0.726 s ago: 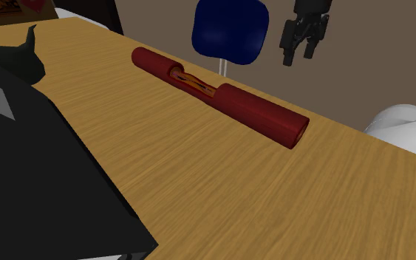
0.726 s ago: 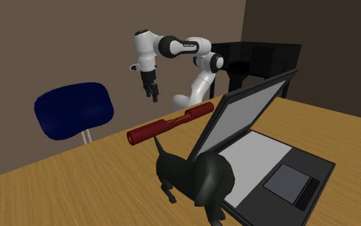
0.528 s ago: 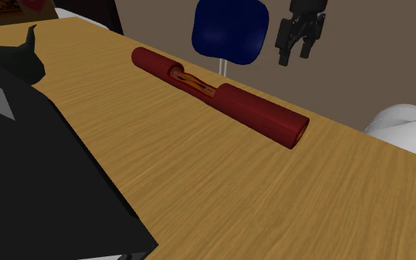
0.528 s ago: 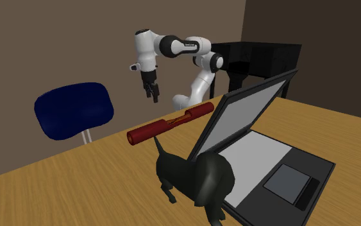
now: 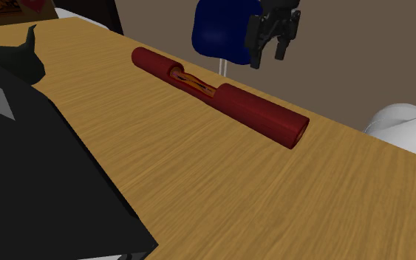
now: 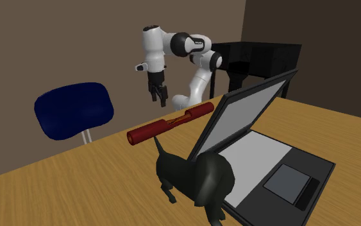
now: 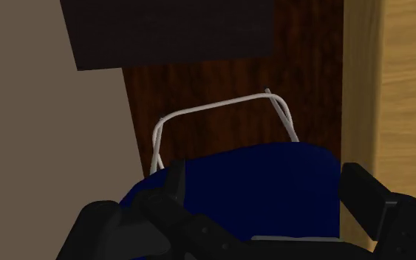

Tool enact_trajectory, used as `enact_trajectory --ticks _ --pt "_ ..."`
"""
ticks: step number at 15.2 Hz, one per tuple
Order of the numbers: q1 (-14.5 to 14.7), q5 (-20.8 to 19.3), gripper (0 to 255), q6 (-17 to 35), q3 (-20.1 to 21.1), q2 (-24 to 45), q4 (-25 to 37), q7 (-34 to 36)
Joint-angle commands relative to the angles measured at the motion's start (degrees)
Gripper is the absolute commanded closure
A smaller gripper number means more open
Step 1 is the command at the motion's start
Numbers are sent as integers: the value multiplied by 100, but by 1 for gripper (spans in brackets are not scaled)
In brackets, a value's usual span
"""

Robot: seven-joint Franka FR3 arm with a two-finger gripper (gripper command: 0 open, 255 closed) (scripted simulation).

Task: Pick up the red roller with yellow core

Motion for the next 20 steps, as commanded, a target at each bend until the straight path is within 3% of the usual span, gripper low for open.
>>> enact_trajectory --ticks 1,8,14,20 --pt "52 113 0 70 227 223 233 208" --pt "172 302 0 278 1043 1061 1166 962" --pt "218 151 0 396 1814 1979 2191 1699" --pt "252 211 0 774 1823 1863 1705 1646"
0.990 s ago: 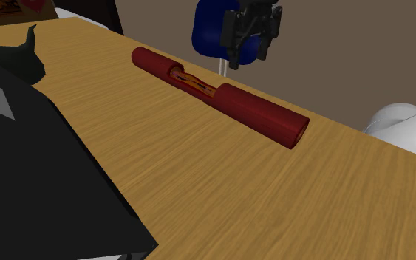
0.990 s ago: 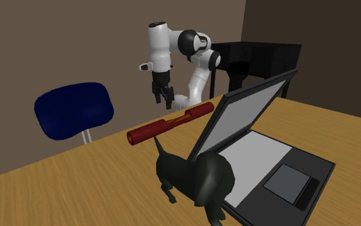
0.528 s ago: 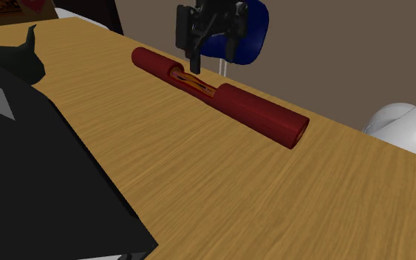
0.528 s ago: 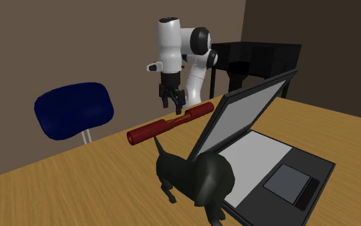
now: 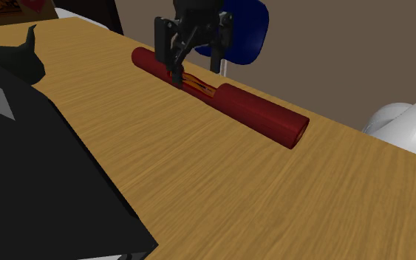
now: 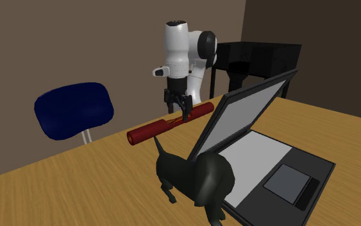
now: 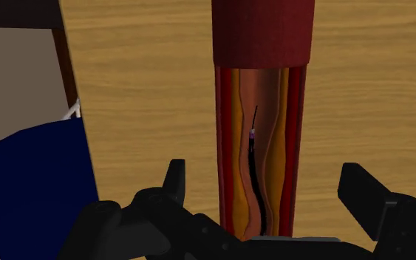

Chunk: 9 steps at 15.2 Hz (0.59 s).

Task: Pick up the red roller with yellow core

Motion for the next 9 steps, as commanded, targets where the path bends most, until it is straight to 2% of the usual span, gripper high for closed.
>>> enact_trajectory --ticks 1,4,5,9 --pt "9 19 0 158 4 -34 -188 -25" --pt "18 36 0 276 11 -64 -334 -41" --pt "15 32 255 274 10 -55 -324 -43" --pt "16 32 255 276 13 -54 -324 -39"
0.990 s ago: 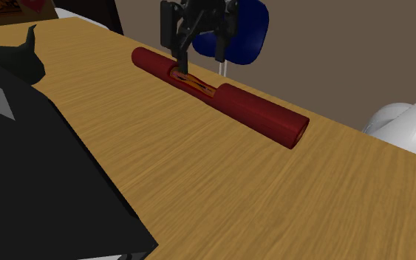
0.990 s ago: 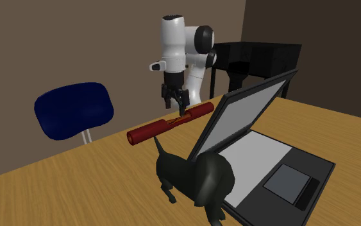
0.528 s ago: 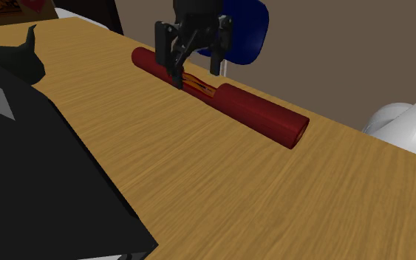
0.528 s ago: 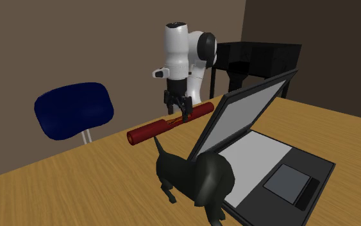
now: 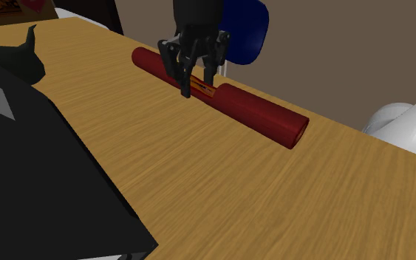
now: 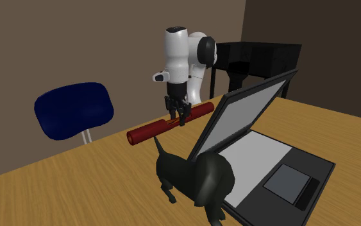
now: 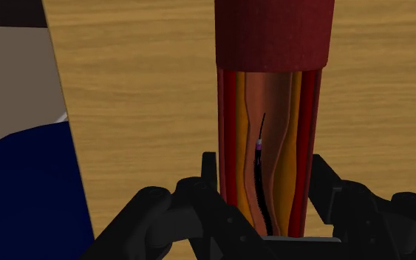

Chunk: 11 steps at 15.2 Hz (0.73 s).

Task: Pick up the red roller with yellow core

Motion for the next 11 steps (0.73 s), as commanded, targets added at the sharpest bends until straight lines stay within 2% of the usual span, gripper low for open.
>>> enact_trajectory --ticks 1,5,11 --pt "-2 0 255 3 0 4 -6 3" --pt "0 4 255 2 -2 -6 -14 1" --pt "-37 -67 255 -450 -17 124 559 66"
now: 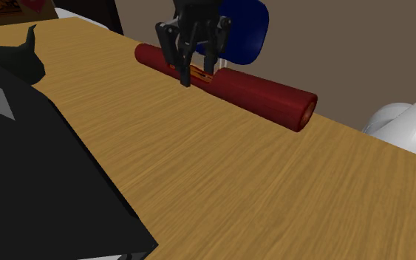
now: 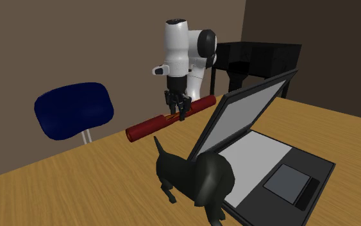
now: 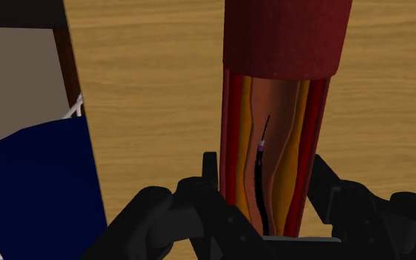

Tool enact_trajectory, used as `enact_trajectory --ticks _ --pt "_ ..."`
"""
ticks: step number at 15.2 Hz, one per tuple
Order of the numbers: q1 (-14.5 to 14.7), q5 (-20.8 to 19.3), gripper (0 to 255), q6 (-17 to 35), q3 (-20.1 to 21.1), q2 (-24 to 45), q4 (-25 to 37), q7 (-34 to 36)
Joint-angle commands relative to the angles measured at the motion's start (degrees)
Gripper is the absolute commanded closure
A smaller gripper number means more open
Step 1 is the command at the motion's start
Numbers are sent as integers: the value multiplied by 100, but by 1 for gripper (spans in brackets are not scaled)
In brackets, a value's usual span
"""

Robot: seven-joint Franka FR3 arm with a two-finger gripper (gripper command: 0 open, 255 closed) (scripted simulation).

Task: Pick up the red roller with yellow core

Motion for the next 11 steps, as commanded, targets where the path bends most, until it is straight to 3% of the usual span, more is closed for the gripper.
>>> enact_trajectory --ticks 1,11 --pt "-16 -32 255 -178 -2 62 241 29" --pt "-67 -156 255 -808 29 343 1131 156"
